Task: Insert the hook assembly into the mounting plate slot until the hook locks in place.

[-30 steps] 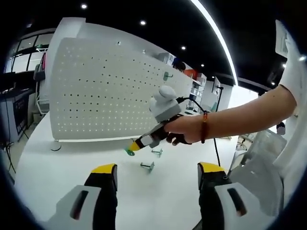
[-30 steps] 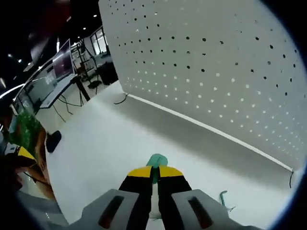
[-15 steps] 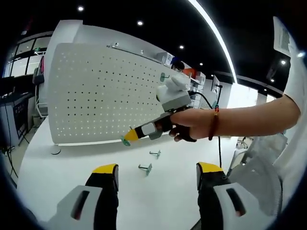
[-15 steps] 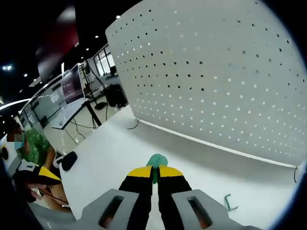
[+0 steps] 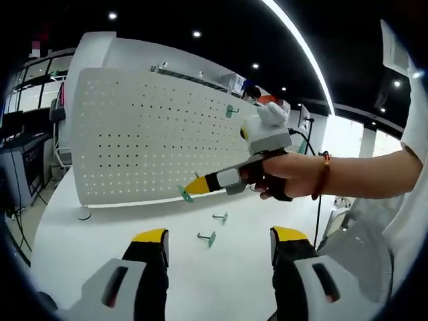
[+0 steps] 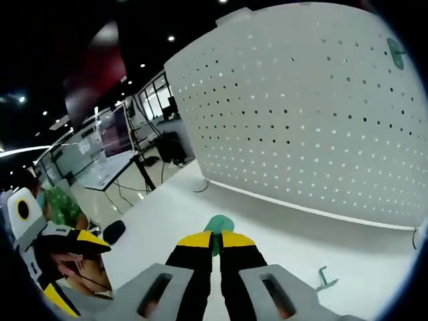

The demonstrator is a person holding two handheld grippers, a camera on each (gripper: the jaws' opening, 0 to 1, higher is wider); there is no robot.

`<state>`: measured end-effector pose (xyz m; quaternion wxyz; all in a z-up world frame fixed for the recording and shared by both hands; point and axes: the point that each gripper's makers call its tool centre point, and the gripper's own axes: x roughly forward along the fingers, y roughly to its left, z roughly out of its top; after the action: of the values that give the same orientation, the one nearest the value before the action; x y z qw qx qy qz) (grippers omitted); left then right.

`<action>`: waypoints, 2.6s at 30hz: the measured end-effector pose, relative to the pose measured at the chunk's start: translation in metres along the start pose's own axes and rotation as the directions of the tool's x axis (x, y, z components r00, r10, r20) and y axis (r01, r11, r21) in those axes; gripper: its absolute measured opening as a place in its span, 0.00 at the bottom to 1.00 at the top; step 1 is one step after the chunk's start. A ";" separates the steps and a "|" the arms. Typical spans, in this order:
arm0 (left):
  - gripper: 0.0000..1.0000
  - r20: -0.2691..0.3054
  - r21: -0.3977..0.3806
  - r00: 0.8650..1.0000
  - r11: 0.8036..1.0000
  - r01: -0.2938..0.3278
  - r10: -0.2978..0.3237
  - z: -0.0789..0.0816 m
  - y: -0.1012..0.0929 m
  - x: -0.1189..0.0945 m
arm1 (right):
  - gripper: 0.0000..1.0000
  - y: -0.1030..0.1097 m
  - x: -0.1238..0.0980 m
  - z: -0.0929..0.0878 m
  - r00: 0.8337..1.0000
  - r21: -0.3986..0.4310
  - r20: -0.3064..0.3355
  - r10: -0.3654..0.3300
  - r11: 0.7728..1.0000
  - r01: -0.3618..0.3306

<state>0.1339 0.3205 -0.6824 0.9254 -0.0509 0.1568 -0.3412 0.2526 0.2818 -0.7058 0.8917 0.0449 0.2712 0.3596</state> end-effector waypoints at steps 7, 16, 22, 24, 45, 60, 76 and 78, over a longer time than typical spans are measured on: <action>0.61 -0.005 0.021 1.000 1.000 -0.003 0.003 0.008 -0.002 0.001 | 0.01 0.011 -0.013 -0.003 1.000 -0.052 0.000 0.009 0.999 -0.009; 0.58 -0.009 0.044 1.000 0.999 0.002 -0.002 0.013 -0.011 0.002 | 0.02 0.026 -0.037 0.007 0.996 -0.068 0.073 0.049 0.997 -0.044; 0.54 -0.010 0.061 1.000 0.998 -0.006 0.006 0.020 -0.014 0.001 | 0.02 0.034 -0.052 0.011 0.991 -0.070 0.111 0.068 0.996 -0.060; 0.52 -0.012 0.062 1.000 0.998 -0.014 0.015 0.021 -0.014 0.000 | 0.02 0.038 -0.058 0.013 0.989 -0.061 0.129 0.076 0.996 -0.068; 0.24 -0.002 0.032 1.000 0.999 0.012 -0.012 0.033 -0.041 0.004 | 0.02 0.072 -0.109 0.005 0.960 -0.074 0.230 0.162 0.986 -0.149; 0.10 -0.002 0.022 0.999 0.998 0.055 -0.055 0.039 -0.060 0.013 | 0.02 0.090 -0.125 0.001 0.944 -0.108 0.246 0.221 0.974 -0.200; 0.05 0.096 0.213 0.995 0.977 0.014 -0.036 0.057 -0.062 0.007 | 0.02 0.093 -0.135 0.009 0.916 0.014 0.325 0.237 0.967 -0.256; 0.04 0.116 0.285 0.993 0.959 -0.004 -0.031 0.062 -0.062 0.006 | 0.02 0.095 -0.137 0.012 0.908 0.064 0.339 0.246 0.957 -0.283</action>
<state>0.1204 0.2691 -0.6126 0.9285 0.0612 0.0501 -0.3628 0.1184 0.2617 -0.6079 0.8632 0.1903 0.1303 0.4490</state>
